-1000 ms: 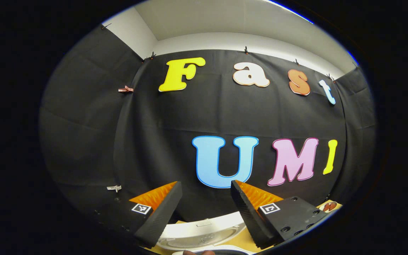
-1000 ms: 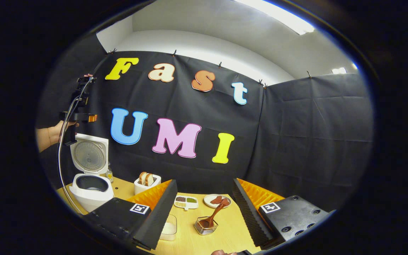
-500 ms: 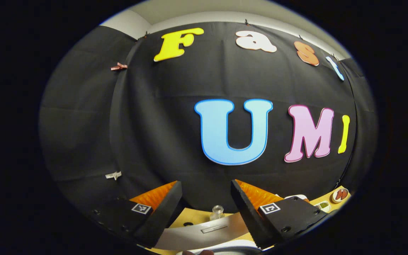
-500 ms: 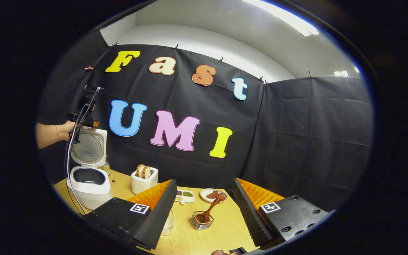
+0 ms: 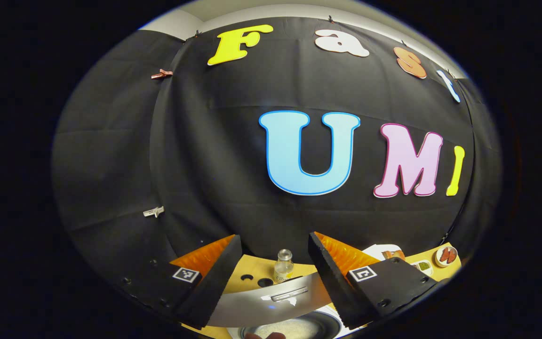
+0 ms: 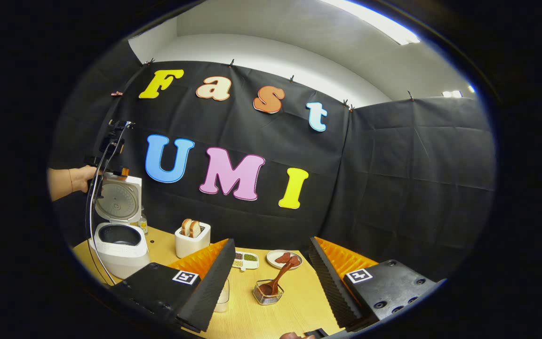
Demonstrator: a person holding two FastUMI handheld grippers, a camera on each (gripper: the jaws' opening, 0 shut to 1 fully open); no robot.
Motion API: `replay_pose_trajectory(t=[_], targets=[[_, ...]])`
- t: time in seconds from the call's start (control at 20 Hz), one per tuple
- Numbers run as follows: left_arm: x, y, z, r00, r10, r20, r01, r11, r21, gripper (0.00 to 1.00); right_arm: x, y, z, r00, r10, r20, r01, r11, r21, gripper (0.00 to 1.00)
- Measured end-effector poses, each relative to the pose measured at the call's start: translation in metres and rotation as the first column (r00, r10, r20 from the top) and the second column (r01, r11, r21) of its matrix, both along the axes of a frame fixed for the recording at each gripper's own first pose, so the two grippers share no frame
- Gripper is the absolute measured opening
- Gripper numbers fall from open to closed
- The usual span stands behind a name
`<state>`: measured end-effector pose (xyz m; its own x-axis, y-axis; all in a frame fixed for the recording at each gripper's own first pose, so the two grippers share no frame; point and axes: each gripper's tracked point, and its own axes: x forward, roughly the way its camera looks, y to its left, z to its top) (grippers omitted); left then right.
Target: Close the left gripper, press the button to open the rice cooker; take a wooden spoon from the chopstick holder with the right hand, scoop a spoonful of rice and pour it into the rice cooker, then put the wooden spoon back into the chopstick holder.
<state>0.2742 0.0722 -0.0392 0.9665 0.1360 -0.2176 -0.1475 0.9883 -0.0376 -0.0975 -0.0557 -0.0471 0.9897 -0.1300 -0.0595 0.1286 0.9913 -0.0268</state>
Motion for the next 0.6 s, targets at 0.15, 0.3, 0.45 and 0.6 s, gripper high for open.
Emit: replay_pose_trajectory(t=[0.15,0.3,0.45,0.6], targets=[[-0.027,-0.018,-0.012,1.000,-0.004,0.005,0.004,1.000,-0.005,1.00,-0.004,-0.003,0.003,1.000,0.021,0.000,-0.021,1.000,-0.002,0.97],[-0.054,-0.035,-0.031,1.000,0.002,-0.002,-0.002,1.000,-0.015,1.00,-0.009,-0.005,0.005,0.999,0.036,0.001,-0.036,0.999,-0.015,0.97],[-0.084,-0.054,-0.058,1.000,0.007,-0.011,-0.007,1.000,-0.025,1.00,-0.013,-0.004,0.003,0.999,0.053,-0.006,-0.053,0.998,-0.027,0.98],[-0.106,-0.069,-0.086,1.000,0.018,-0.011,-0.018,0.999,-0.027,0.99,-0.019,-0.002,-0.001,0.998,0.066,-0.018,-0.067,0.997,-0.036,0.97]])
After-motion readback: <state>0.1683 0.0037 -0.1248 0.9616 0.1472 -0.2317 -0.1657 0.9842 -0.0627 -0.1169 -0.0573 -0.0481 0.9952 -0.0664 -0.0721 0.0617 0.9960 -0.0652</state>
